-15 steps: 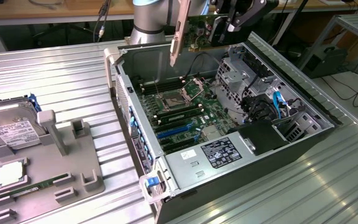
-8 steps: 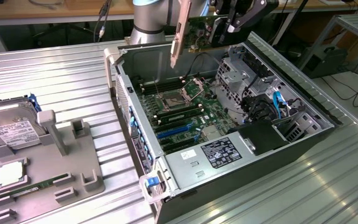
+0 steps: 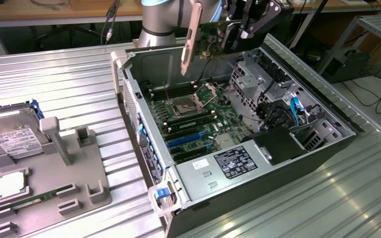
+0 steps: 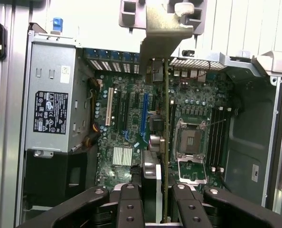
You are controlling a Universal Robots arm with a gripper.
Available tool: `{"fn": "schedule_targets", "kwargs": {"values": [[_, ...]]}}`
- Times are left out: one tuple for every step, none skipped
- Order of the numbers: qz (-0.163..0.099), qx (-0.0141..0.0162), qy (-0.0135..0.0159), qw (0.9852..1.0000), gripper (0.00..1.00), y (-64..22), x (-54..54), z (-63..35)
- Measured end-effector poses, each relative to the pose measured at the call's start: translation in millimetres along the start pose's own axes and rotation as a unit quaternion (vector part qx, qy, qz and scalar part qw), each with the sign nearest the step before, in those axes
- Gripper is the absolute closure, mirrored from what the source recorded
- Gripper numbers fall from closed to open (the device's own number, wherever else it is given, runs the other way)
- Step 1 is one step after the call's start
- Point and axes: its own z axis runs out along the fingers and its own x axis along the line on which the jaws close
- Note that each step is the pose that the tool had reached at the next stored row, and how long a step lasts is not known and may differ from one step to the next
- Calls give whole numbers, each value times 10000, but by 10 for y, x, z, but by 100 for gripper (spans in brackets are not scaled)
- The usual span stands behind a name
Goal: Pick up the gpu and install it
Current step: 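Insert the gpu into the slot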
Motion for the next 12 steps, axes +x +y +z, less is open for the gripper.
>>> {"fn": "schedule_targets", "kwargs": {"values": [[-1, 5, -7, 10000, 72, -1, 0, 5], [-1, 14, -10, 10000, 72, -3, 0, 8], [-1, 24, -11, 10000, 72, -4, 1, 12], [0, 36, -11, 10000, 72, -6, 1, 15], [3, 48, -11, 10000, 72, -6, 1, 17], [6, 61, -12, 10000, 72, -6, 1, 20], [8, 74, -14, 10000, 72, -7, 1, 22], [12, 86, -16, 10000, 72, -8, 2, 26], [22, 103, -17, 9999, 72, -9, 2, 29], [35, 116, -18, 9999, 72, -9, 2, 32], [61, 144, -17, 9999, 72, -10, 2, 38], [79, 158, -16, 9998, 72, -10, 2, 41]]}}
